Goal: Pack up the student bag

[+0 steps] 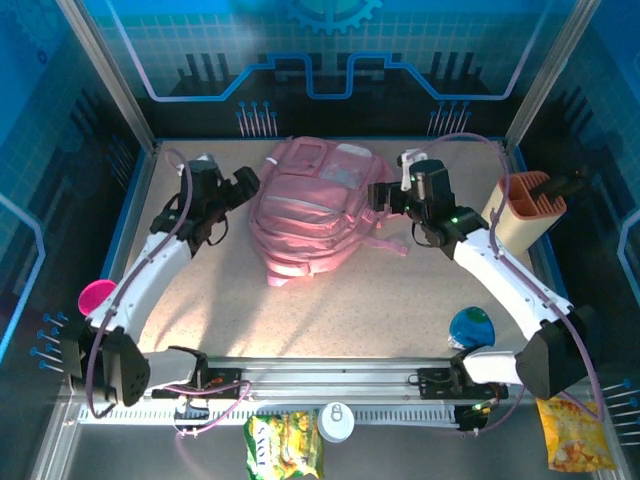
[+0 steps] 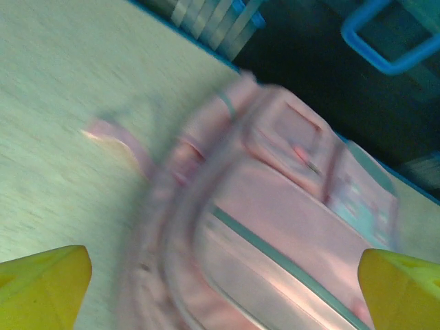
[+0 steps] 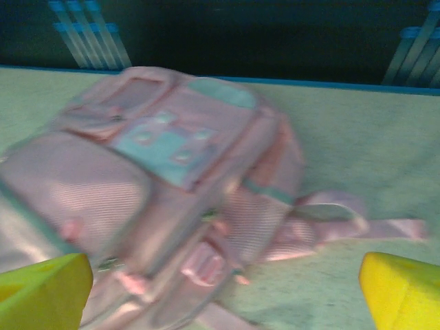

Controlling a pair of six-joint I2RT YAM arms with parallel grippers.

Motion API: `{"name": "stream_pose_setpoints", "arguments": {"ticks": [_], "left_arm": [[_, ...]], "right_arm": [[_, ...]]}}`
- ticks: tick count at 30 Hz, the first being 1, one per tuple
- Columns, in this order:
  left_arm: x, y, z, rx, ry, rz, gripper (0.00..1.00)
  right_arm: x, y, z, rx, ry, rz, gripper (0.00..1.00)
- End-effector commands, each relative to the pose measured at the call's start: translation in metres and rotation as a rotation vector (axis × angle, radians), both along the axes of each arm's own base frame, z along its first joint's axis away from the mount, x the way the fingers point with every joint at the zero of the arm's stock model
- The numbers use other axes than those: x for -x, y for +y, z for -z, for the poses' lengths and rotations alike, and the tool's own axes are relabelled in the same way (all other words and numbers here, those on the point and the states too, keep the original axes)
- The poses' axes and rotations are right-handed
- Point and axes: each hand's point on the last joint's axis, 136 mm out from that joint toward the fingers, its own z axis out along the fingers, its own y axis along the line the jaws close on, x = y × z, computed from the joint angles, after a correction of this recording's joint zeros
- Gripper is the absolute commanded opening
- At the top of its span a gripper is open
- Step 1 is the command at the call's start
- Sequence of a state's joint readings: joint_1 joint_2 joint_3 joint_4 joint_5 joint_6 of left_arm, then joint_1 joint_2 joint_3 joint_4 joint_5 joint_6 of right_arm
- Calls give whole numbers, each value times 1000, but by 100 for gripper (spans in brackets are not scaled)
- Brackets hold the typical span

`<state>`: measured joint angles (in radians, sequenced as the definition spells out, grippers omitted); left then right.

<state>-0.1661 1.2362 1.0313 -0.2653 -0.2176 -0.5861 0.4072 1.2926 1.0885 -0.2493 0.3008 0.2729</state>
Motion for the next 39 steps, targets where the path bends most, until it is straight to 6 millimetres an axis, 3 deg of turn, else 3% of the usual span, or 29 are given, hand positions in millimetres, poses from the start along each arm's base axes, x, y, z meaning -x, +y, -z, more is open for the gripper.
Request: {"name": "stream_pose_setpoints", "arguments": {"ticks": [1, 6, 10, 13, 17, 20, 26, 33, 39], "left_arm": [[16, 66, 17, -315, -11, -207, 99], [34, 109, 46, -399, -17, -337, 99], [39, 120, 72, -486, -4, -319, 99], [37, 117, 87, -510, -24, -262, 99], [28, 101, 105, -505, -69, -114, 99], [20, 83, 110, -462, -157, -11, 99], [8, 56, 121, -414, -253, 134, 99], [4, 56, 135, -415, -258, 133, 99], [2, 59, 146, -422, -237, 115, 99]], "right_arm": [[-4, -61, 20, 136, -32, 241, 100], [13, -111, 69, 162, 28, 383, 100], [24, -143, 97, 168, 48, 460, 100], [26, -154, 113, 216, 21, 456, 100], [18, -144, 120, 231, -94, 370, 100], [11, -130, 118, 218, -192, 275, 100], [2, -123, 125, 183, -260, 211, 100], [1, -117, 146, 135, -281, 145, 100], [1, -113, 148, 133, -281, 119, 100]]}}
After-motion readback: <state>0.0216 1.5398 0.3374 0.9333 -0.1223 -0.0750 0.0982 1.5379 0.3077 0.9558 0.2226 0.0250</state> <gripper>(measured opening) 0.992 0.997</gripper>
